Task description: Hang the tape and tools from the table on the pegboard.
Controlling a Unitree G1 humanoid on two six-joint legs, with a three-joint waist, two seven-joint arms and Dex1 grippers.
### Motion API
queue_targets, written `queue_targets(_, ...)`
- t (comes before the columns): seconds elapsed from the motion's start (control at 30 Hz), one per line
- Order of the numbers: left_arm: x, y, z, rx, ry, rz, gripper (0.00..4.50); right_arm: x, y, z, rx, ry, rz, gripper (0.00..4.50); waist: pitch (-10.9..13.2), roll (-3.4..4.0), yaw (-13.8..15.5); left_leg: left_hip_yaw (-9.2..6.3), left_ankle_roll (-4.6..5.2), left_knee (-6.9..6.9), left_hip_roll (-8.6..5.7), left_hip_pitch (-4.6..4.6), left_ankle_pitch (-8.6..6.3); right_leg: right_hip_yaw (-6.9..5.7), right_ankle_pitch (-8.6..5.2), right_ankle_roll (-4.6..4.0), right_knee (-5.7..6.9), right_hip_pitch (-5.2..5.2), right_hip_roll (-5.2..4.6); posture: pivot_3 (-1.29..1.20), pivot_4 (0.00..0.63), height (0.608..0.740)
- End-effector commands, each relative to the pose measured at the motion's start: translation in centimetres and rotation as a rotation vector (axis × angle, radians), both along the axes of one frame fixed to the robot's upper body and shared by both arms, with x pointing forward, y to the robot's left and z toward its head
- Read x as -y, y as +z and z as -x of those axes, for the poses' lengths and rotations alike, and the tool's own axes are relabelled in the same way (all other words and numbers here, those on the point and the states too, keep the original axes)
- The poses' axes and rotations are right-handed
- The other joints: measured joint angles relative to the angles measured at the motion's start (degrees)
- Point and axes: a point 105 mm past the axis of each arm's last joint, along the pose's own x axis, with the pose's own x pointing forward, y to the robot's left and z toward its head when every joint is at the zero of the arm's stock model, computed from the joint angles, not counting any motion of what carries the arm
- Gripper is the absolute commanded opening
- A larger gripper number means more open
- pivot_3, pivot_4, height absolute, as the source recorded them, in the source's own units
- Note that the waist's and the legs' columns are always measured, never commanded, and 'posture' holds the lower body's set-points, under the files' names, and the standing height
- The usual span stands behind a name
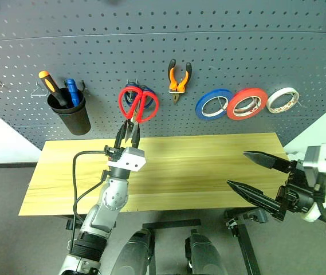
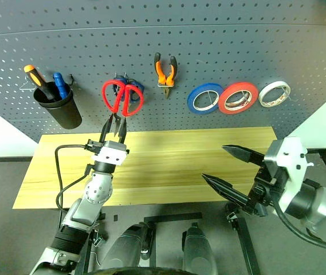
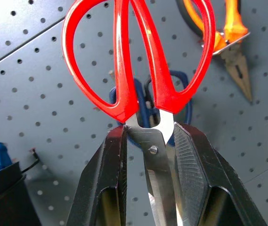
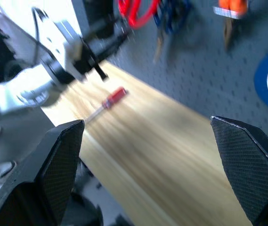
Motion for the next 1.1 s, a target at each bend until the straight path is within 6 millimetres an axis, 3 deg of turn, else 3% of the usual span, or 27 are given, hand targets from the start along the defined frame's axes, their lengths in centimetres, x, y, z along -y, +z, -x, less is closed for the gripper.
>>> queue_targets(0.03,-0.1,1.4,0.2,0.075,0.002,0.0,1.09,-0.4,1.5,0.7,0.07,0.026,-0.035,4.5,-0.01,-0.01,0.01,0.0,0.0,0.01,0.0,0.01,0.0,0.0,0.0,0.0,0.0,0.01,0.0,-0.11,0.168,0.74)
queue_targets(0.47,-0.7,1.4,-0.6,0.078,0.051,0.011,1.09,0.0,4.3,1.2,0.154,0.03,-0.149,4.5,-0.25,-0.01,-0.01,0.03,0.0,0.0,0.0,0.18,0.0,0.04,0.0,0.0,0.03,0.16,0.0,-0.11,0.166,0.74)
queue_targets(1.1,-0.8,0.2,-1.8,0.044,0.09,0.026,1.09,0.0,4.8,1.5,0.154,0.017,-0.149,4.5,-0.33,-0.02,-0.03,0.04,0.01,0.0,0.02,0.33,0.0,0.05,0.0,0.0,0.04,0.29,-0.01,-0.13,0.179,0.74)
